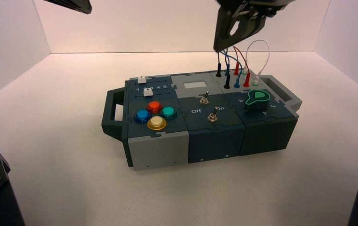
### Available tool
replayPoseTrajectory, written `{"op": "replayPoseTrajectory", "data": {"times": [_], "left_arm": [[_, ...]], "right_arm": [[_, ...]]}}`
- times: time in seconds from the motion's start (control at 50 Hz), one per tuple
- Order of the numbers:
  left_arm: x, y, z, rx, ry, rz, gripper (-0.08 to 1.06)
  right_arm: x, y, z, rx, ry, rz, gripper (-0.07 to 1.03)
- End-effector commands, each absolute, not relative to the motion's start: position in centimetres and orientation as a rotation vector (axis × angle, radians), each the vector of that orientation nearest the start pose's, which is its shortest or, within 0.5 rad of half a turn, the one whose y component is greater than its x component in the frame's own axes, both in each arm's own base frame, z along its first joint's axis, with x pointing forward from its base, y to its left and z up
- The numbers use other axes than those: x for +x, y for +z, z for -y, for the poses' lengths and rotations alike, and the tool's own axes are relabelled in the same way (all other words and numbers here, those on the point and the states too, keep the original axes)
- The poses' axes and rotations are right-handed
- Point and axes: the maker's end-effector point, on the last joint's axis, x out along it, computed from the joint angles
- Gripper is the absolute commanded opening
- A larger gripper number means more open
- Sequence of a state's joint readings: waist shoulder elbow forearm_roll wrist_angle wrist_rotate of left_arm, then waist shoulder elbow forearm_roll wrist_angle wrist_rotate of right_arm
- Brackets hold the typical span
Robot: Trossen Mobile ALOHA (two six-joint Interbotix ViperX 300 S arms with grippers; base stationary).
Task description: Move the bottom slider to position 4.
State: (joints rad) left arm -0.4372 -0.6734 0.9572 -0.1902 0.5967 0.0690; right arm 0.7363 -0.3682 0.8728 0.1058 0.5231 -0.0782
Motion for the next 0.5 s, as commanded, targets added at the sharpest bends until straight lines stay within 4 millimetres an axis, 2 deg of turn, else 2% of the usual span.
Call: {"op": "replayPoseTrajectory", "data": {"times": [0.02, 0.3, 0.5], "left_arm": [[23.5, 19.1, 13.6, 0.073, -0.49, -0.874, -0.03], [24.1, 16.8, 14.0, 0.097, -0.488, -0.94, -0.03], [24.2, 15.1, 15.1, 0.122, -0.508, -0.975, -0.03]], "right_arm": [[22.1, 14.2, -22.4, -0.351, 0.742, -0.968, -0.02], [21.2, 12.9, -23.4, -0.38, 0.772, -1.003, -0.02], [20.6, 12.4, -24.2, -0.397, 0.8, -1.007, -0.02]]}}
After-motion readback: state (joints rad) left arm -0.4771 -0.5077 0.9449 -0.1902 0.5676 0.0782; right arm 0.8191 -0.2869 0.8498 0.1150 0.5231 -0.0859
